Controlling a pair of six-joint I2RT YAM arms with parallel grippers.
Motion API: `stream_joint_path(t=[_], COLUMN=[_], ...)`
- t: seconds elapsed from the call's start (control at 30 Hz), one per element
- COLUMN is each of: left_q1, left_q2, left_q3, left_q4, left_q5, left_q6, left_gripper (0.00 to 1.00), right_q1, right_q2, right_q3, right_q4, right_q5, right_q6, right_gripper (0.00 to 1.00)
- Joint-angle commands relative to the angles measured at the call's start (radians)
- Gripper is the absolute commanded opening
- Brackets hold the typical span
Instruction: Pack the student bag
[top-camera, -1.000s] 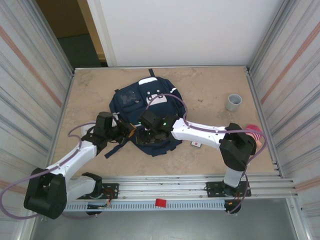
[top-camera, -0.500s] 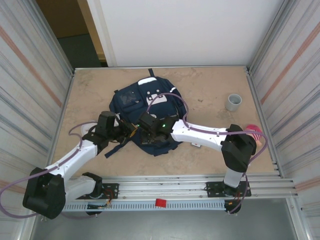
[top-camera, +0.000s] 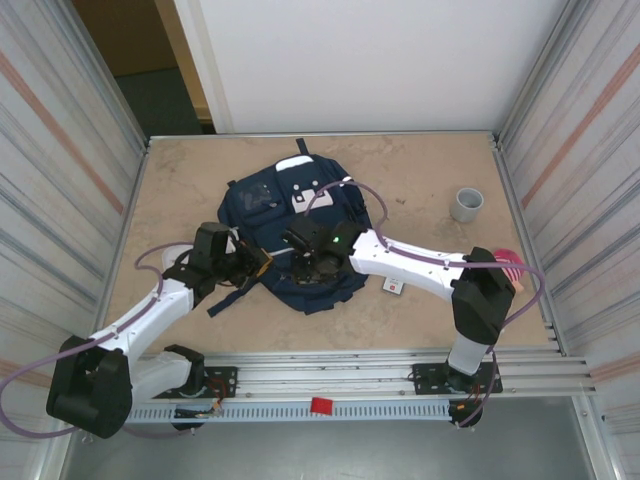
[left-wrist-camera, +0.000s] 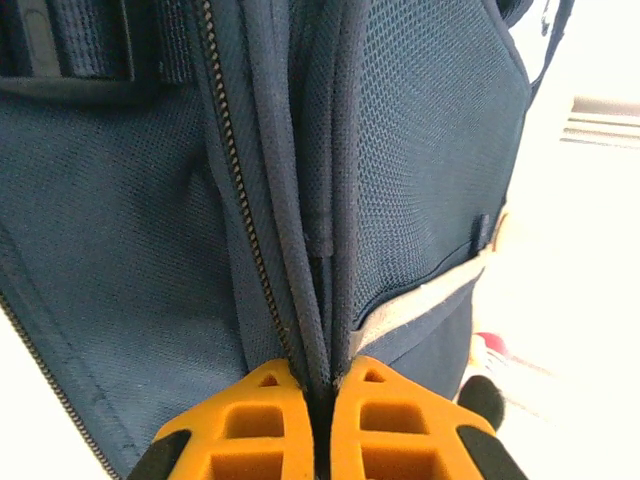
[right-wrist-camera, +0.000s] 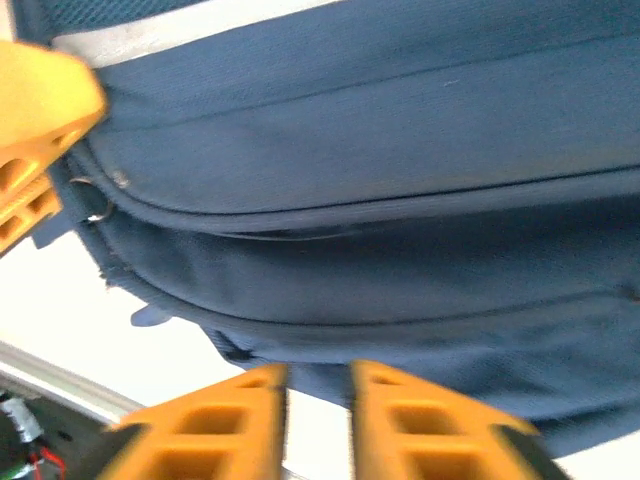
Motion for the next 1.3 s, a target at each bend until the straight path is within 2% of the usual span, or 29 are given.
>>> stream_joint_path(t=[0.0,0.17,0.43,0.6,0.73,0.87,1.03,1.27], left_q1=[-0.017,-0.035,-0.036,-0.045,-0.045,-0.045,-0.047,-0.065], left_q2=[-0.035,-0.070,-0.085,-0.082,-0.080,-0.068,-0.041,-0.041], left_q3=[-0.030,-0.021,-0.030,-0.034,-0.037,-0.039,-0.033,-0.006], left_q4=[0.104,0.126,0.112,0.120,0.118,0.126,0.143,0.145], left_q5=[0.044,0.041,0.051,0.056,0.046,0.040,0.051,0.055], left_q6=[-0.123,-0.166,-0.149,-0.148,-0.146,-0.147,-0.145,-0.142], left_gripper=[0.00,0.01,0.04,0.06,0.07,0.07,0.06,0.07], right_q1=[-0.005,-0.068,-0.148,-0.175,-0.172,-0.151,-0.153,-0.190], right_q2=[-0.072,-0.146,-0.203,-0.209,-0.238,-0.301,-0.339,-0.262], right_q3=[-0.090,-0.258,-0.375,-0.379,-0.372,-0.431,-0.508,-0.511], right_q4=[0.173,0.426,0.708,0.761,0.757,0.756,0.829,0.949], right_q5=[-0.074,-0.091,-0.087,-0.110,-0.156,-0.183,-0.167,-0.158], right_q6=[0.044,0.157,0.207,0.185,0.110,0.081,0.139,0.274], right_gripper=[0.41,0.57,0.58,0.58,0.59,0.64,0.66,0.66])
